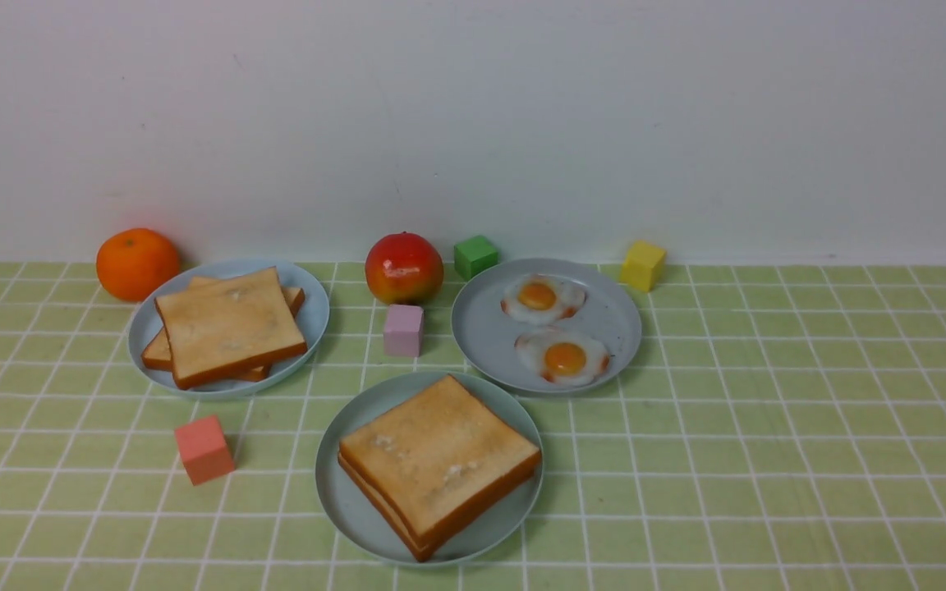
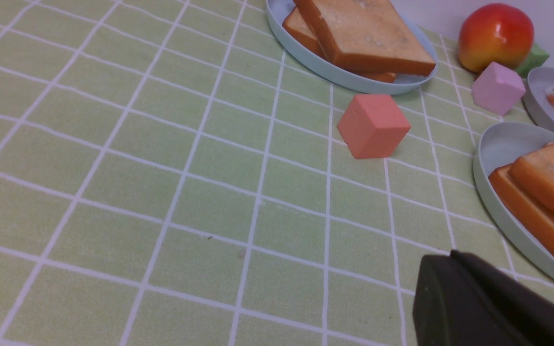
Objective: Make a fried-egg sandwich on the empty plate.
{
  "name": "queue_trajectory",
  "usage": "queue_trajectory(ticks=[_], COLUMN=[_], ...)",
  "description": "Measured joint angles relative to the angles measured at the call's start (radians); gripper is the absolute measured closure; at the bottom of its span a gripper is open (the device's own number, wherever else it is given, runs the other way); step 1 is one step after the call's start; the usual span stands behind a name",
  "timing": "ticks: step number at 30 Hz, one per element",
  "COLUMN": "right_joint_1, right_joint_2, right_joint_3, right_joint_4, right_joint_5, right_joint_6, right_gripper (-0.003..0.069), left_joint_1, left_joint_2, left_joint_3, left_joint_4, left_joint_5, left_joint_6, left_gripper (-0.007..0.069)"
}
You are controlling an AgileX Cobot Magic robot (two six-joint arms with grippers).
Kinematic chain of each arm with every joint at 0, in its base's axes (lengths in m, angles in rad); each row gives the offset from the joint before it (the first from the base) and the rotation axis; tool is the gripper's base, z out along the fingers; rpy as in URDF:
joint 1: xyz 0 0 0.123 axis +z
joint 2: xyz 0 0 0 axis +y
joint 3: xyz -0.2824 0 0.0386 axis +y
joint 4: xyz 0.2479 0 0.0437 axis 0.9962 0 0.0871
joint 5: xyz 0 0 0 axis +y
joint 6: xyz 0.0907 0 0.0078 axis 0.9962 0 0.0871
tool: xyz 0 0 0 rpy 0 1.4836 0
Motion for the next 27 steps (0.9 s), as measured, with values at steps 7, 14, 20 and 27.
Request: queue_trajectory(ticks=[7,14,20,27], right_joint_1=[0.0,0.0,0.0,0.0], right_joint_2=[0.0,0.0,0.0,0.0], right_joint_3=[0.0,0.0,0.0,0.0], right_joint_4=[0.0,0.0,0.0,0.0], right_joint_5=[0.0,0.0,0.0,0.0], right_joint_6=[0.0,0.0,0.0,0.0], right_gripper=[0.0628,0.0623,0.0615,0.0608], left_joint_1=[0.0,0.0,0.0,0.0], left_joint_2=[0.0,0.0,0.0,0.0], left_joint_3=[0.0,0.0,0.0,0.0], left_joint_4=[0.0,0.0,0.0,0.0], left_joint_5=[0.0,0.0,0.0,0.0], left_joint_6=[0.0,0.0,0.0,0.0], left_gripper=[0.0638,0.0637,0.0634,0.0629])
